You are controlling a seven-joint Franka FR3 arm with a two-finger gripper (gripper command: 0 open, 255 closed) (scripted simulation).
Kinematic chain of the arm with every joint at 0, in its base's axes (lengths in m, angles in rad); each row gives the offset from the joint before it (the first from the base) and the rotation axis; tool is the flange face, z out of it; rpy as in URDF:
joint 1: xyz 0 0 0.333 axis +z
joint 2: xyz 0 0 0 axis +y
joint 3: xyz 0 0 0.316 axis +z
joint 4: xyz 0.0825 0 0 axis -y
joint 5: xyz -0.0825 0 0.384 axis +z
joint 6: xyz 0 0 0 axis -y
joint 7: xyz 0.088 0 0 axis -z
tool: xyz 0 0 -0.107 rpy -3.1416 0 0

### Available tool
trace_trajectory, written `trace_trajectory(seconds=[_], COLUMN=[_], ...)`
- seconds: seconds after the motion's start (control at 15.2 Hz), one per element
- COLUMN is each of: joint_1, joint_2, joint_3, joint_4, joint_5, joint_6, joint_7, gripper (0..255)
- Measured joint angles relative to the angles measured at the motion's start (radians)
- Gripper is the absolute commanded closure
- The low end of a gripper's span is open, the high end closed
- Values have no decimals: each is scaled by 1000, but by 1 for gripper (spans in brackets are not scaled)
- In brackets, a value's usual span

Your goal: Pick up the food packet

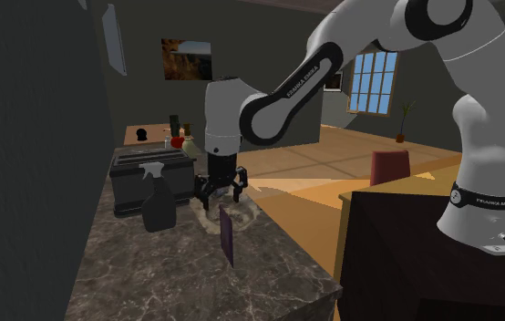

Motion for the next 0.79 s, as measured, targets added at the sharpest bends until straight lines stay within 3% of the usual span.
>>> trace_trajectory(seconds=[0.4,0.46,0.79], joint_1=[3,3,3], joint_2=[59,64,67], joint_3=[-7,-7,-8], joint_4=[15,17,18], joint_5=[-6,-6,-7], joint_6=[45,47,50], joint_7=[10,10,9], gripper=[0,255,255])
